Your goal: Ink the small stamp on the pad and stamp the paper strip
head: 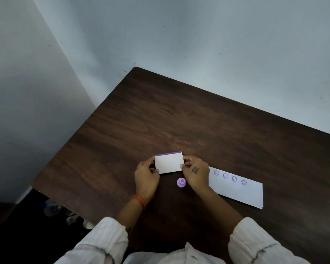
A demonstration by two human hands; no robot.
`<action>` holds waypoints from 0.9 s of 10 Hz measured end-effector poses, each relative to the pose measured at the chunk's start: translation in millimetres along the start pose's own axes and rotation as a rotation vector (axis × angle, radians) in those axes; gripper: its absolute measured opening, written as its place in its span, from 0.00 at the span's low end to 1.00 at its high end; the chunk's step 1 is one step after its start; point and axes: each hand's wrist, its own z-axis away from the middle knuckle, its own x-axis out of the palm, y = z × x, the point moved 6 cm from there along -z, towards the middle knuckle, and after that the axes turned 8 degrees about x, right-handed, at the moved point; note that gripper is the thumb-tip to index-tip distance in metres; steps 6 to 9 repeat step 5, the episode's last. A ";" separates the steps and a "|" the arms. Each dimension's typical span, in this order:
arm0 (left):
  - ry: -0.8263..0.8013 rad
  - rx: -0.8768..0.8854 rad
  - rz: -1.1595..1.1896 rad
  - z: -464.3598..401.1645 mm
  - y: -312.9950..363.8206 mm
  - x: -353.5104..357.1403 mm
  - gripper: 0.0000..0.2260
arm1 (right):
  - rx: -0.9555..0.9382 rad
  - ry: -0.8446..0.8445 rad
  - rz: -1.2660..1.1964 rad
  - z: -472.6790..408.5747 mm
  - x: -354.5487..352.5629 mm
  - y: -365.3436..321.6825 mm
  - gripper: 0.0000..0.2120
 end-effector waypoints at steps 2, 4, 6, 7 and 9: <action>0.004 0.002 0.004 -1.9 -1.5 0.4 0.21 | -0.012 -0.011 0.067 -0.9 -0.8 -4.3 0.14; 0.073 0.043 -0.049 -1.8 5.8 -7.5 0.19 | -0.111 0.105 0.012 5.7 -16.3 -18.5 0.10; 0.135 0.228 -0.114 -2.3 29.7 -13.1 0.18 | -0.201 0.152 -0.021 11.9 -22.7 -33.1 0.16; 0.135 0.228 -0.114 -2.3 29.7 -13.1 0.18 | -0.201 0.152 -0.021 11.9 -22.7 -33.1 0.16; 0.135 0.228 -0.114 -2.3 29.7 -13.1 0.18 | -0.201 0.152 -0.021 11.9 -22.7 -33.1 0.16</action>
